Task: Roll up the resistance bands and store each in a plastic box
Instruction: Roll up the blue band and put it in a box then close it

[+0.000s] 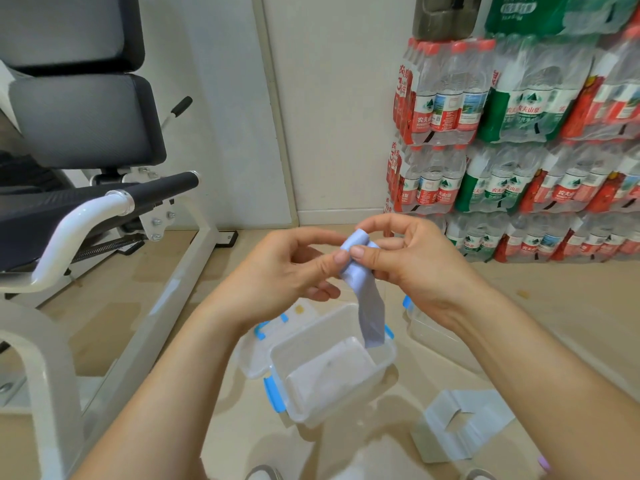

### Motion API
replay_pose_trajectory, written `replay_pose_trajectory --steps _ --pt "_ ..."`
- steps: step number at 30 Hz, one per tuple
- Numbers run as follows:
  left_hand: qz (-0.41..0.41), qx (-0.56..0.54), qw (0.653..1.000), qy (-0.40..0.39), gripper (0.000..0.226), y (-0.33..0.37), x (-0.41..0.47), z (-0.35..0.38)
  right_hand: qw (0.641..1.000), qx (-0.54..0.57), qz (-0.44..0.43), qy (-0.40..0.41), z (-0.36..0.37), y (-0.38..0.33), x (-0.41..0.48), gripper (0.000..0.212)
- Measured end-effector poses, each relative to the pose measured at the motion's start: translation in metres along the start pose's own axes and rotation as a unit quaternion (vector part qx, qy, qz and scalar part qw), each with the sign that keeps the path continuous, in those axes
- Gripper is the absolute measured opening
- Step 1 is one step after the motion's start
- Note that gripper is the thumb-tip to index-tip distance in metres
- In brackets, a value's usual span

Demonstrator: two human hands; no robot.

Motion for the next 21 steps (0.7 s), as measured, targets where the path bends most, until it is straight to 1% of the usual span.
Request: replay_pose_trajectory --steps 2,4,7,11,14,17,21 --pt "-0.009 -0.023 0.999 0.035 0.02 0.0005 0.0012 0.0016 1.0 0.006 -0.003 0.002 0.002 0.0 -0.0001 0.018" --pt "-0.011 -0.03 0.997 0.071 0.014 -0.0009 0.0029 0.0007 1.0 0.007 0.002 0.004 0.0036 0.0001 -0.0007 0.017" --pt "-0.014 -0.039 0.993 0.109 0.009 -0.0017 0.0044 -0.003 0.999 0.04 0.011 -0.004 0.0039 -0.0004 -0.0022 0.016" --pt "-0.012 -0.039 0.99 0.136 0.012 -0.0014 0.0058 -0.003 0.998 0.059 0.005 0.0 0.0011 -0.002 -0.0024 0.01" --pt "-0.008 -0.02 0.988 0.151 0.017 -0.0023 0.0064 -0.0025 0.998 0.055 0.012 -0.005 0.0006 -0.0022 -0.0019 0.012" --pt "-0.001 0.015 0.986 0.164 0.016 -0.0049 0.0067 -0.0029 0.999 0.034 0.015 -0.008 0.0 -0.0032 -0.003 0.011" --pt "0.009 0.027 0.985 0.168 0.019 -0.0044 0.0077 -0.0021 1.0 0.011 0.014 -0.005 -0.0002 -0.0046 -0.0044 0.017"
Point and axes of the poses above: each hand's wrist, its own x-axis towards the middle knuckle, its own z-axis out of the palm, y = z × x, the point moved 2 cm from there along x, towards the middle knuckle, and after that the axes turned 9 degrees about z, right-handed, at the moved point
